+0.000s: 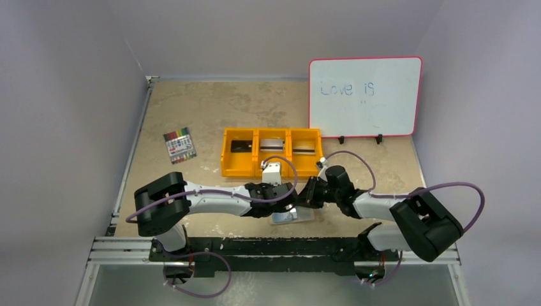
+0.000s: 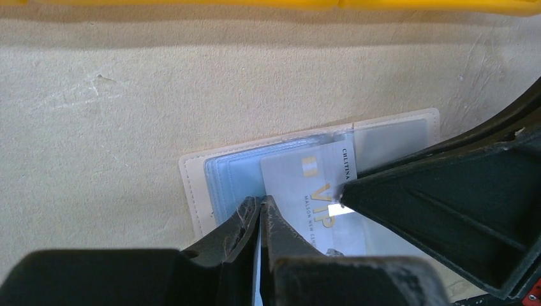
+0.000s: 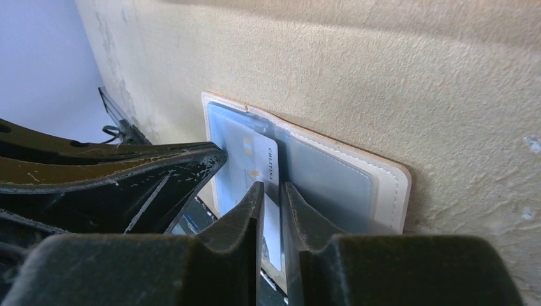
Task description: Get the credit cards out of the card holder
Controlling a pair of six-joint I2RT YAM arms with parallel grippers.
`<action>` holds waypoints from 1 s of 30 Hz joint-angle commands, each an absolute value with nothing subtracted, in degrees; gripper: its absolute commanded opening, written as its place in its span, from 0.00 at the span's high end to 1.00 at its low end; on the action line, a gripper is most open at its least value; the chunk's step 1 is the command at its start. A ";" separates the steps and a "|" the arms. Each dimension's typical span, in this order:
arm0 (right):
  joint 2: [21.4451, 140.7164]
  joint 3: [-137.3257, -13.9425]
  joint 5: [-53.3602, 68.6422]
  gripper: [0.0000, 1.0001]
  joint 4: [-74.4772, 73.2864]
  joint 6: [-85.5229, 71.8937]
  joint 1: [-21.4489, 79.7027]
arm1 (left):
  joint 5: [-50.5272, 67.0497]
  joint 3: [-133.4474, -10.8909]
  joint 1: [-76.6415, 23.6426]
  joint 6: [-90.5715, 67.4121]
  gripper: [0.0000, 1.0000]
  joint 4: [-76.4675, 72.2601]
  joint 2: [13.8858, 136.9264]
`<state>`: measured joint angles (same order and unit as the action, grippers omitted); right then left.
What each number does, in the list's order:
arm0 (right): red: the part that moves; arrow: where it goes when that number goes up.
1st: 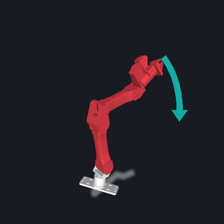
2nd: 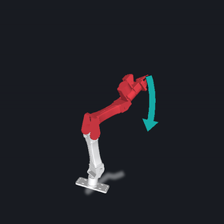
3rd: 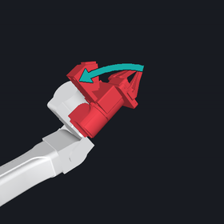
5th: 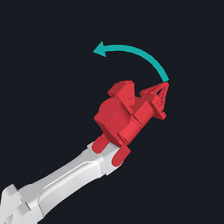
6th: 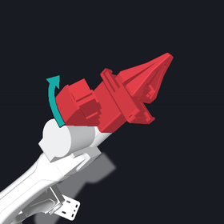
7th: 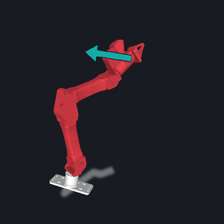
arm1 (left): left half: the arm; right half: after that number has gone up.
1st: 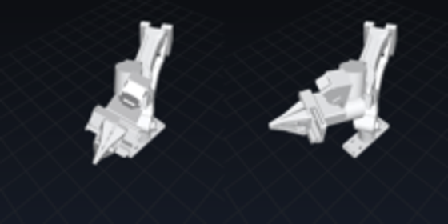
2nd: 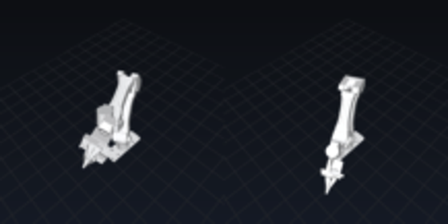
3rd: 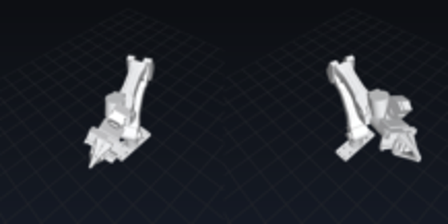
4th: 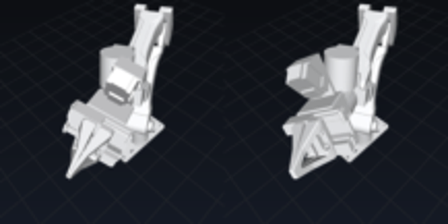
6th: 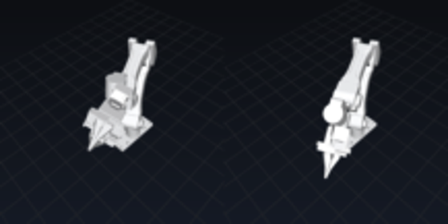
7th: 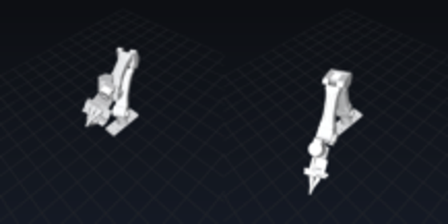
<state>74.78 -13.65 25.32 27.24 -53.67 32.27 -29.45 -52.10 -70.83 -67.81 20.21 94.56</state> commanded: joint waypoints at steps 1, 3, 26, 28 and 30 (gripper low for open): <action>77.06 -11.02 27.72 0.81 35.29 -57.62 32.00 | -28.67 -52.64 -70.58 -66.45 0.96 21.36 96.05; 78.29 -10.23 29.38 0.82 39.50 -58.60 32.01 | -28.70 -52.58 -70.64 -66.48 0.97 21.40 96.00; 65.48 -12.30 21.53 1.00 19.89 -49.83 28.95 | -30.14 -51.99 -70.66 -67.01 1.00 22.59 95.40; 64.30 -12.83 21.18 1.00 17.98 -49.32 28.79 | -30.24 -52.00 -70.66 -66.97 1.00 22.59 95.37; 62.67 -13.29 20.40 1.00 15.80 -48.95 28.74 | -30.39 -51.91 -70.66 -67.14 1.00 22.55 95.25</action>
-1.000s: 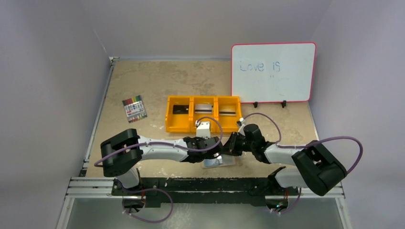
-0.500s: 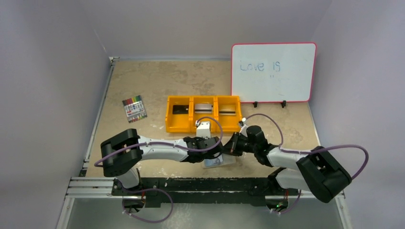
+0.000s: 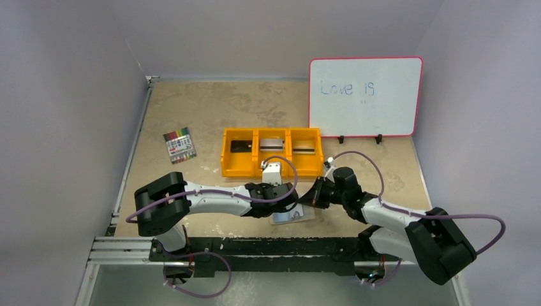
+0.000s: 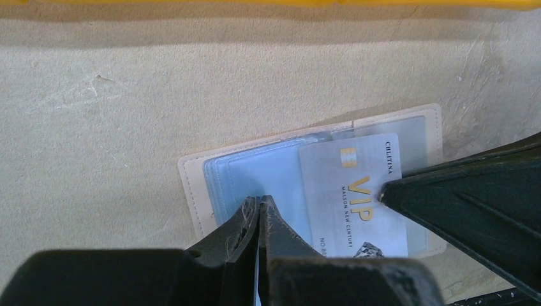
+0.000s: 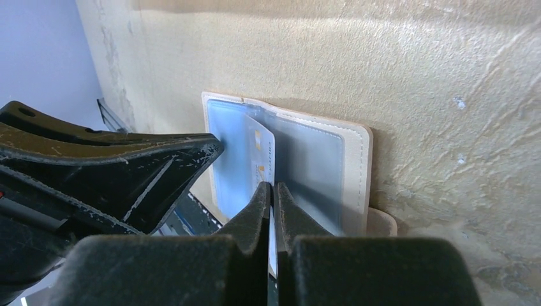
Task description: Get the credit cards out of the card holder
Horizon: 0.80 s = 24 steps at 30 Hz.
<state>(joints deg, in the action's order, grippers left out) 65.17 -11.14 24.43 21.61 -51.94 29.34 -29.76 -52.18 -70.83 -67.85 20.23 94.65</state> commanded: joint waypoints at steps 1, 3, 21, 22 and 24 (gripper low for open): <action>61.57 -13.54 19.66 1.00 14.49 -48.95 28.66 | -30.41 -51.94 -70.66 -67.15 1.00 22.58 95.12; 58.04 -13.42 18.84 1.00 13.50 -49.33 28.66 | -30.50 -52.01 -70.66 -67.00 1.00 22.53 95.02; 38.94 -12.22 19.88 1.00 13.99 -38.94 28.66 | -35.05 -45.68 -70.53 -62.30 0.59 12.22 78.25; 38.72 -12.36 20.78 1.00 15.18 -37.66 28.65 | -35.63 -45.44 -70.22 -61.01 0.57 12.25 77.03; 38.71 -12.84 23.45 1.00 17.65 -34.96 28.72 | -34.87 -44.45 -69.23 -56.47 0.50 10.95 73.66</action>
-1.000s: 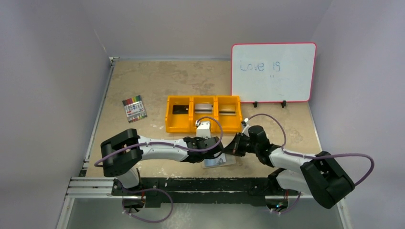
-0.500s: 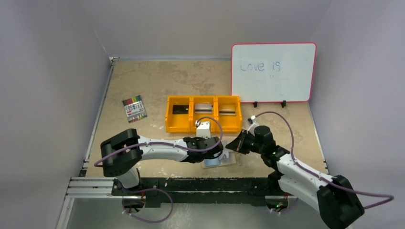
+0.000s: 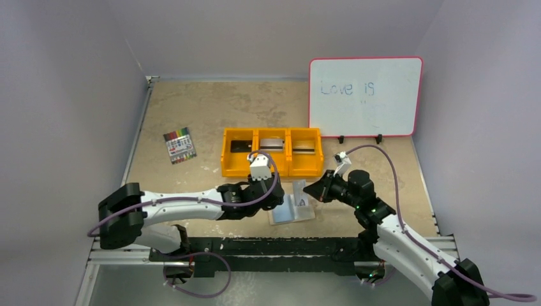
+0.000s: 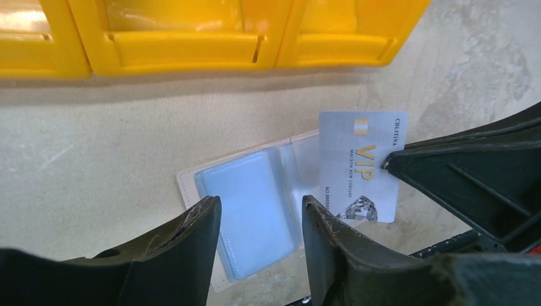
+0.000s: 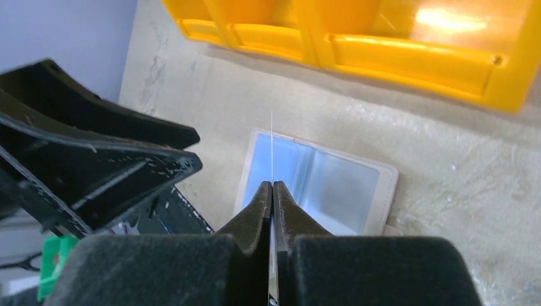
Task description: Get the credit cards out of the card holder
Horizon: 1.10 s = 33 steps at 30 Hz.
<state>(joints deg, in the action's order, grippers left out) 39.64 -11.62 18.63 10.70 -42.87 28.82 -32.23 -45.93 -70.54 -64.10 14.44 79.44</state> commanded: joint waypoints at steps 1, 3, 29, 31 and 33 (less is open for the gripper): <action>38.94 -13.35 24.86 1.00 18.87 -33.77 28.66 | -33.46 -43.71 -68.54 -53.24 0.44 9.77 71.73; 39.90 -13.96 28.13 1.00 21.61 -31.93 28.68 | -27.97 -42.48 -65.41 -47.29 0.38 8.13 67.81; 60.38 -29.00 64.61 1.00 22.60 -22.05 28.74 | 29.19 -45.60 -50.19 -33.46 0.48 5.03 66.74; 60.21 -29.18 65.49 1.00 23.10 -22.48 28.76 | 29.52 -45.82 -50.19 -32.88 0.59 5.83 66.60; 60.10 -29.23 65.76 1.00 23.16 -22.48 28.75 | 29.42 -46.05 -50.19 -32.43 0.70 6.64 66.37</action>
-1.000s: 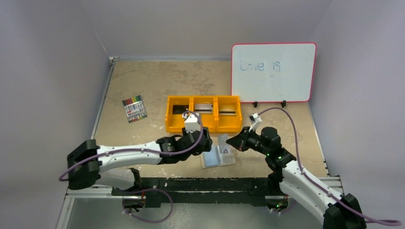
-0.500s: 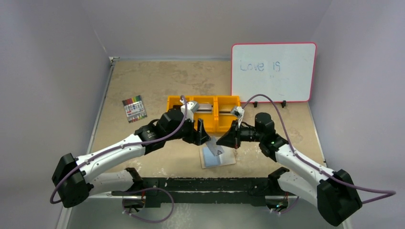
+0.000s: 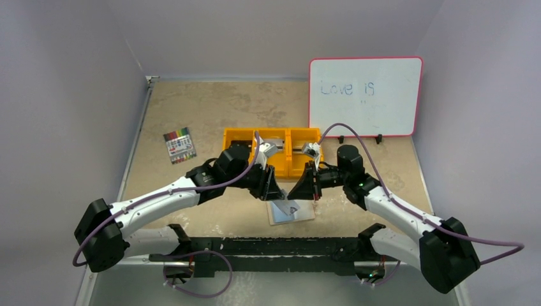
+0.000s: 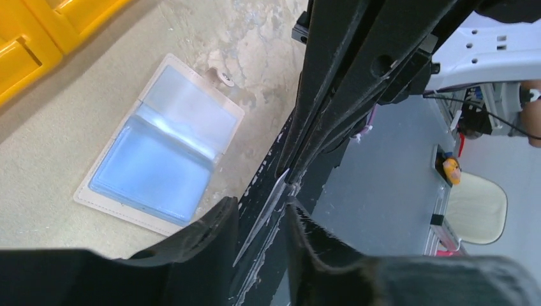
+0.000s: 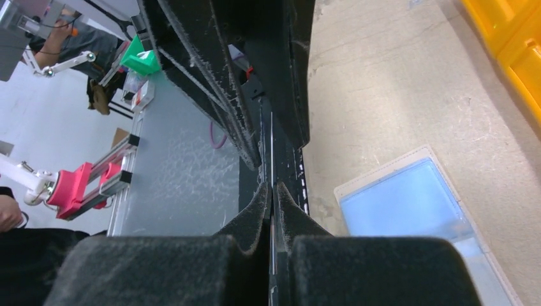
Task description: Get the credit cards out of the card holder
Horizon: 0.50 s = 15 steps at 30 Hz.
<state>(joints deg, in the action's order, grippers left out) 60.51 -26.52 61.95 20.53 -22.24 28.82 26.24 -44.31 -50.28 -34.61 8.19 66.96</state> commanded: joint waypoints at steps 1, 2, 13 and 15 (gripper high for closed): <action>60.19 -29.26 66.24 1.00 23.28 -22.50 28.74 | 29.38 -46.00 -50.19 -32.23 0.74 6.89 66.22; 60.32 -29.17 66.68 1.00 23.52 -22.58 28.75 | 29.36 -45.98 -50.19 -32.13 0.78 7.06 65.97; 60.41 -29.29 67.52 0.68 25.76 -24.71 28.74 | 32.46 -45.41 -50.19 -32.73 1.00 4.47 65.73; 60.21 -29.22 67.49 0.58 26.45 -25.19 28.74 | 32.81 -45.18 -50.19 -32.83 1.00 3.81 65.59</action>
<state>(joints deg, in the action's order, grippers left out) 60.86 -26.59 65.12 22.48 -24.14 28.82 31.16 -44.36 -50.30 -33.36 7.62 66.81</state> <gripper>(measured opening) 0.342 0.009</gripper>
